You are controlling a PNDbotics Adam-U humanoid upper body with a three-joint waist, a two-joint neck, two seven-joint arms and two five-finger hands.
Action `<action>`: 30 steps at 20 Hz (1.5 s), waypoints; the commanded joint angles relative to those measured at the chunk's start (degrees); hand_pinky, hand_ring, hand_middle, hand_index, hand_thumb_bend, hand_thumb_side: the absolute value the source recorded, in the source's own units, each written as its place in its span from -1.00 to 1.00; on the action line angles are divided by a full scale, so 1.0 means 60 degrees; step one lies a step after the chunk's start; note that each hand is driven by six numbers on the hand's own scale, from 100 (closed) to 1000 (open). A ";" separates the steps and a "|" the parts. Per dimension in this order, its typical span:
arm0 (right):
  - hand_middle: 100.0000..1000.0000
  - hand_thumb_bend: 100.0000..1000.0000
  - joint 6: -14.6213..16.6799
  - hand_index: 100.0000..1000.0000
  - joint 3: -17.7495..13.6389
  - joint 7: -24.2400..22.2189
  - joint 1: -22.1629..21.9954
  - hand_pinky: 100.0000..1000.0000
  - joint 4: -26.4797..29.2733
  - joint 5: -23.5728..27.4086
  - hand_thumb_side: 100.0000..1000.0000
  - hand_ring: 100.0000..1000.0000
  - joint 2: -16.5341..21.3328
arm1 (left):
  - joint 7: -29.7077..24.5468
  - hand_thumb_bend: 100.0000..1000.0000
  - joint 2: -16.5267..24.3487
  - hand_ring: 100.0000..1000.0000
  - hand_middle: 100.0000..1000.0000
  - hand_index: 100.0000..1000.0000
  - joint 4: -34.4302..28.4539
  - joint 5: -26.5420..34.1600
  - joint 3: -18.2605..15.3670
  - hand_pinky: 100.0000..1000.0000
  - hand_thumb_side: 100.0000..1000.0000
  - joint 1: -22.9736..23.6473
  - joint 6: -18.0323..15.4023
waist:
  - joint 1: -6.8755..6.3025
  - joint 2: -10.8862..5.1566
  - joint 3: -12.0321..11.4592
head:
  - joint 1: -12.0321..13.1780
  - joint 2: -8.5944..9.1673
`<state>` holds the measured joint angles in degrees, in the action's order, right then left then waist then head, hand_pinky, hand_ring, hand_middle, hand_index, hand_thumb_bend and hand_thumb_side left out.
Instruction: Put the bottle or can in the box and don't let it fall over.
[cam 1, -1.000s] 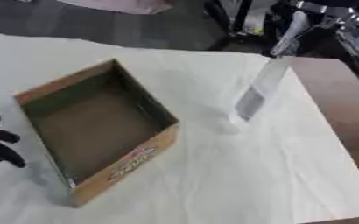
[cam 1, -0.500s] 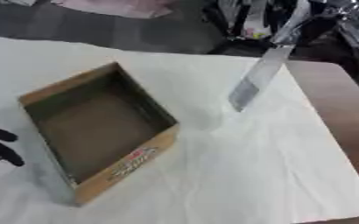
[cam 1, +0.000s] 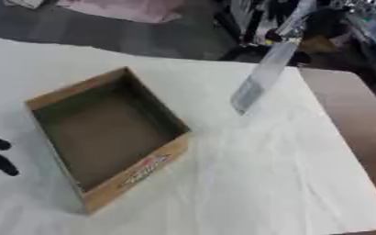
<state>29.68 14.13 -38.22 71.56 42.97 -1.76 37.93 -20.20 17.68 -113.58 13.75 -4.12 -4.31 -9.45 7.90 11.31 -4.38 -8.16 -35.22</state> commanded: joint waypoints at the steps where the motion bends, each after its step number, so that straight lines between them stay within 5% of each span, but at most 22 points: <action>1: -0.12 -0.26 0.2255 -0.69 -0.0071 -0.2292 0.0210 -1.00 0.0381 0.0140 -0.46 -0.31 0.0310 | -0.0006 -0.91 0.0258 -0.09 0.15 0.75 -0.0168 0.0084 -0.0087 -0.08 0.45 -0.0130 -0.0055 | -0.0034 -0.0277 -0.0067 | -0.0185 -0.0048; 8: -0.11 -0.26 0.2087 -0.70 -0.0240 -0.2292 0.0618 -1.00 0.0604 0.0055 -0.48 -0.28 -0.0203 | 0.0005 -0.92 0.0356 -0.09 0.14 0.74 -0.0168 0.0340 -0.0101 -0.07 0.42 -0.0332 -0.0102 | 0.0018 -0.0422 -0.0533 | -0.0718 0.0104; 9: -0.11 -0.39 0.2054 -0.70 -0.0301 -0.2292 0.0698 -1.00 0.0622 -0.0002 -0.38 -0.28 -0.0343 | 0.0017 -0.92 0.0375 -0.08 0.15 0.74 -0.0168 0.0402 -0.0108 -0.06 0.41 -0.0394 -0.0107 | 0.0021 -0.0445 -0.0620 | -0.0853 0.0137; 10: -0.11 -0.26 0.2027 -0.71 -0.0372 -0.2292 0.0782 -1.00 0.0650 -0.0094 -0.45 -0.27 -0.0472 | 0.0025 -0.92 0.0392 -0.08 0.15 0.74 -0.0168 0.0472 -0.0109 -0.06 0.40 -0.0475 -0.0114 | 0.0026 -0.0468 -0.0715 | -0.1013 0.0153; 15: -0.11 -0.26 0.1973 -0.71 -0.0707 -0.2292 0.1083 -1.00 0.0628 -0.0679 -0.41 -0.26 -0.0891 | 0.0045 -0.92 0.0485 -0.07 0.15 0.74 -0.0168 0.0855 -0.0130 -0.05 0.38 -0.0761 -0.0116 | 0.0065 -0.0603 -0.1134 | -0.1520 0.0203; 18: -0.11 -0.26 0.1938 -0.71 -0.0808 -0.2292 0.1243 -1.00 0.0583 -0.0949 -0.41 -0.26 -0.1152 | 0.0060 -0.92 0.0511 -0.06 0.15 0.74 -0.0168 0.0981 -0.0160 -0.04 0.37 -0.0831 -0.0087 | 0.0096 -0.0685 -0.1309 | -0.1732 0.0017; 19: -0.11 -0.35 0.1913 -0.71 -0.0839 -0.2292 0.1288 -1.00 0.0589 -0.1003 -0.28 -0.25 -0.1248 | 0.0065 -0.90 0.0516 -0.06 0.15 0.74 -0.0168 0.1013 -0.0167 -0.04 0.41 -0.0849 -0.0079 | 0.0101 -0.0702 -0.1352 | -0.1816 -0.0040; 20: -0.11 -0.26 0.1883 -0.71 -0.0867 -0.2292 0.1326 -1.00 0.0621 -0.1043 -0.42 -0.25 -0.1349 | 0.0069 -0.92 0.0519 -0.06 0.16 0.74 -0.0168 0.1039 -0.0173 -0.04 0.37 -0.0866 -0.0073 | 0.0104 -0.0718 -0.1391 | -0.1907 -0.0085; 30: -0.10 -0.26 0.1467 -0.71 -0.1178 -0.2291 0.1458 -1.00 0.1088 -0.1305 -0.43 -0.23 -0.1855 | 0.0062 -0.93 0.0527 -0.06 0.16 0.74 -0.0168 0.1144 -0.0197 -0.04 0.36 -0.0979 -0.0047 | 0.0163 -0.0735 -0.1594 | -0.2331 -0.0391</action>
<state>27.40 8.07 -40.50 78.69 48.00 -9.27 25.95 -19.87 19.64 -113.58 20.32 -4.84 -9.34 -9.78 9.49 8.10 -14.00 -21.65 -37.24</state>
